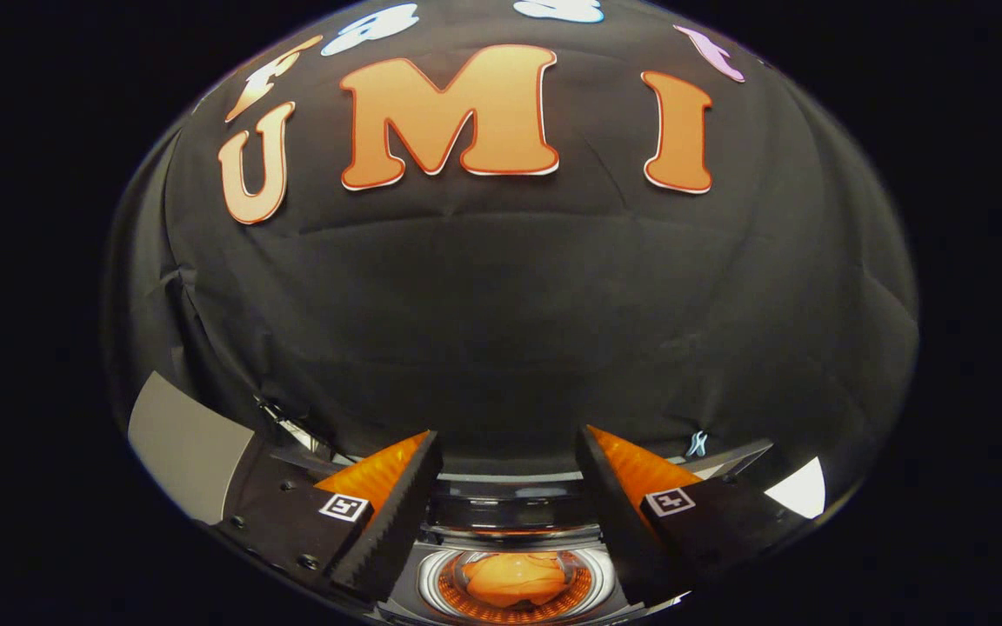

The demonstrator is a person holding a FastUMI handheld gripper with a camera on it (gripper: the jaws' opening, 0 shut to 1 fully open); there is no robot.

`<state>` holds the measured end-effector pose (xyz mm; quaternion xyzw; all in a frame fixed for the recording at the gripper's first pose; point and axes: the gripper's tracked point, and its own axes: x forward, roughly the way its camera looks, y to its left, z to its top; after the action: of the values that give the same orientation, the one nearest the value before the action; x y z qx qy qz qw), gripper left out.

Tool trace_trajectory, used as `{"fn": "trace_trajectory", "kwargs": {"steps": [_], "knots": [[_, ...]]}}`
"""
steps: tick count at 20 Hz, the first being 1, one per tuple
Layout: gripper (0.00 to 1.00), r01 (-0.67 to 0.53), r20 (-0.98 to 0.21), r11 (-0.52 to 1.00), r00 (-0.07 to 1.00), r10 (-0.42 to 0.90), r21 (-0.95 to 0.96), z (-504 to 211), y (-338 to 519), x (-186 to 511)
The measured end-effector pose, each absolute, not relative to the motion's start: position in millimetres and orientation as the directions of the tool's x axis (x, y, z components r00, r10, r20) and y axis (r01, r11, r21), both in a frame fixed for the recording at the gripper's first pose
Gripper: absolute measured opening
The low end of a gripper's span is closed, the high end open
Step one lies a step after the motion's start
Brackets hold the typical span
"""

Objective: Put the clothes into the washing machine and then close the washing machine lid.

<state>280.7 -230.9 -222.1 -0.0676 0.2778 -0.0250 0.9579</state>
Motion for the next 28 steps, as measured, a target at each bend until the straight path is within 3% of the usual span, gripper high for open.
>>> {"fn": "trace_trajectory", "kwargs": {"steps": [20,25,28], "knots": [[1.00,-0.018,-0.555,0.993,0.830,-0.050,-0.117,-232,-230,205],[1.00,-0.014,-0.592,0.995,0.805,-0.050,-0.103,-248,-230,165],[0.99,0.023,-0.675,0.997,0.735,-0.064,-0.070,-286,-241,131]]}}
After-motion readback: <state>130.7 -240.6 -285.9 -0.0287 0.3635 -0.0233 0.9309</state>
